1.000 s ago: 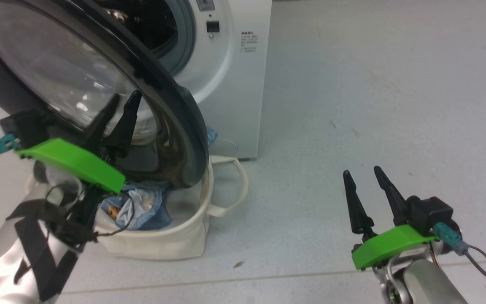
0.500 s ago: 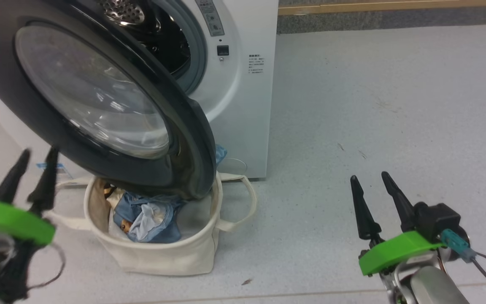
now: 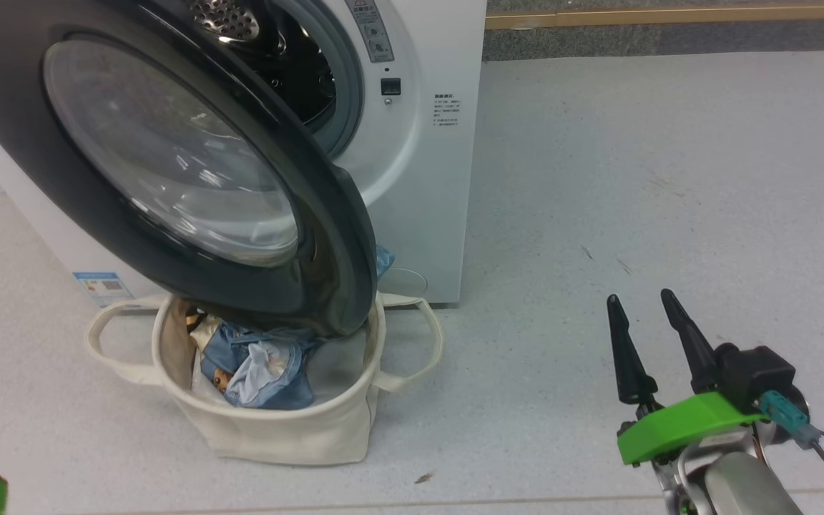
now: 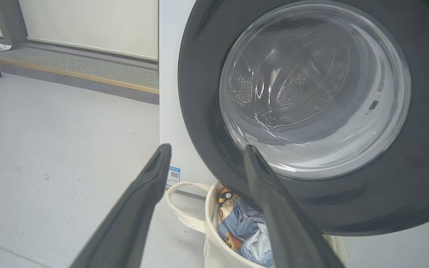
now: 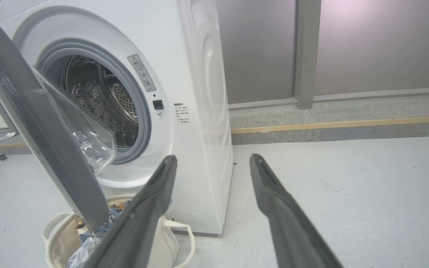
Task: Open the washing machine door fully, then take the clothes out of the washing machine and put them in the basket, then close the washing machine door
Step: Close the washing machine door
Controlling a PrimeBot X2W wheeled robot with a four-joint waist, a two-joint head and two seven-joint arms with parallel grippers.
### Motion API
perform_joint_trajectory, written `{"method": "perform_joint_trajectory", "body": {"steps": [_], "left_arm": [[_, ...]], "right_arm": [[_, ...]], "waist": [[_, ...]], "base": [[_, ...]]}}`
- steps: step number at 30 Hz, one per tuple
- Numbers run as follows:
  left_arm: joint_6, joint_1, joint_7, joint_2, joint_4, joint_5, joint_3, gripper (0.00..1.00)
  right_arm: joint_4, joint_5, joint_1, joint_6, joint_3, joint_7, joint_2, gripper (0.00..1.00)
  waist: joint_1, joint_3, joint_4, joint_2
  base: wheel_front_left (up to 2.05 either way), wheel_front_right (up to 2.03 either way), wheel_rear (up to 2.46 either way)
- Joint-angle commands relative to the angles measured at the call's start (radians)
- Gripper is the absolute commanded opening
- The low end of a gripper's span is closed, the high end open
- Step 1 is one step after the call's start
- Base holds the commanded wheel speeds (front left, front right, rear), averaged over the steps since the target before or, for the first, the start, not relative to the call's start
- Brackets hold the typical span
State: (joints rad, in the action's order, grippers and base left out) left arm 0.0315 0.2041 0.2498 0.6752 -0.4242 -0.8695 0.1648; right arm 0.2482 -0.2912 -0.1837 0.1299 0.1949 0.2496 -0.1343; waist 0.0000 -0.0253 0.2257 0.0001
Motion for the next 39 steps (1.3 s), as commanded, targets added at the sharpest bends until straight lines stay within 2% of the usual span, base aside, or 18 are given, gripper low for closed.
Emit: {"method": "perform_joint_trajectory", "body": {"steps": [1,7,14,25,37,38,39], "left_arm": [[0.015,-0.006,0.012,-0.002,0.029,0.03,-0.105,1.0],[0.041,-0.068,0.012,-0.084,0.039,0.109,-0.203,1.0],[0.069,-0.095,0.012,-0.154,0.052,0.197,-0.245,1.0],[0.091,-0.082,0.012,-0.2,0.051,0.256,-0.264,1.0],[0.097,-0.076,0.012,-0.21,0.042,0.277,-0.277,1.0],[0.098,-0.075,0.012,-0.212,0.042,0.279,-0.276,1.0],[0.098,-0.074,0.012,-0.214,0.043,0.279,-0.275,1.0]], "right_arm": [[-0.041,0.006,-0.013,0.001,0.014,0.012,0.009,1.0],[-0.047,0.01,-0.007,0.001,0.007,0.012,0.014,1.0],[-0.053,0.014,0.004,0.001,0.004,0.012,0.018,1.0],[-0.042,0.012,-0.002,0.001,0.039,0.012,0.019,1.0],[-0.023,-0.017,-0.011,0.001,0.062,0.012,0.008,1.0],[-0.022,-0.018,-0.012,0.001,0.067,0.012,0.004,0.46],[-0.022,-0.022,-0.012,0.001,0.067,0.012,0.002,0.0]], "waist": [[0.0,0.0,-0.003,-0.0001],[0.0,0.007,-0.006,-0.0001],[0.0,0.014,-0.006,-0.0001],[0.0,0.013,-0.006,-0.0001],[0.0,0.015,-0.006,-0.0001],[0.0,0.015,-0.007,-0.0001],[0.0,0.016,-0.008,-0.0001]], "base": [[0.0,0.0,0.0],[0.0,0.0,0.0],[0.0,0.0,0.0],[0.0,0.0,0.0],[0.0,0.0,0.0],[0.0,0.0,0.0],[0.0,0.0,0.0]]}}
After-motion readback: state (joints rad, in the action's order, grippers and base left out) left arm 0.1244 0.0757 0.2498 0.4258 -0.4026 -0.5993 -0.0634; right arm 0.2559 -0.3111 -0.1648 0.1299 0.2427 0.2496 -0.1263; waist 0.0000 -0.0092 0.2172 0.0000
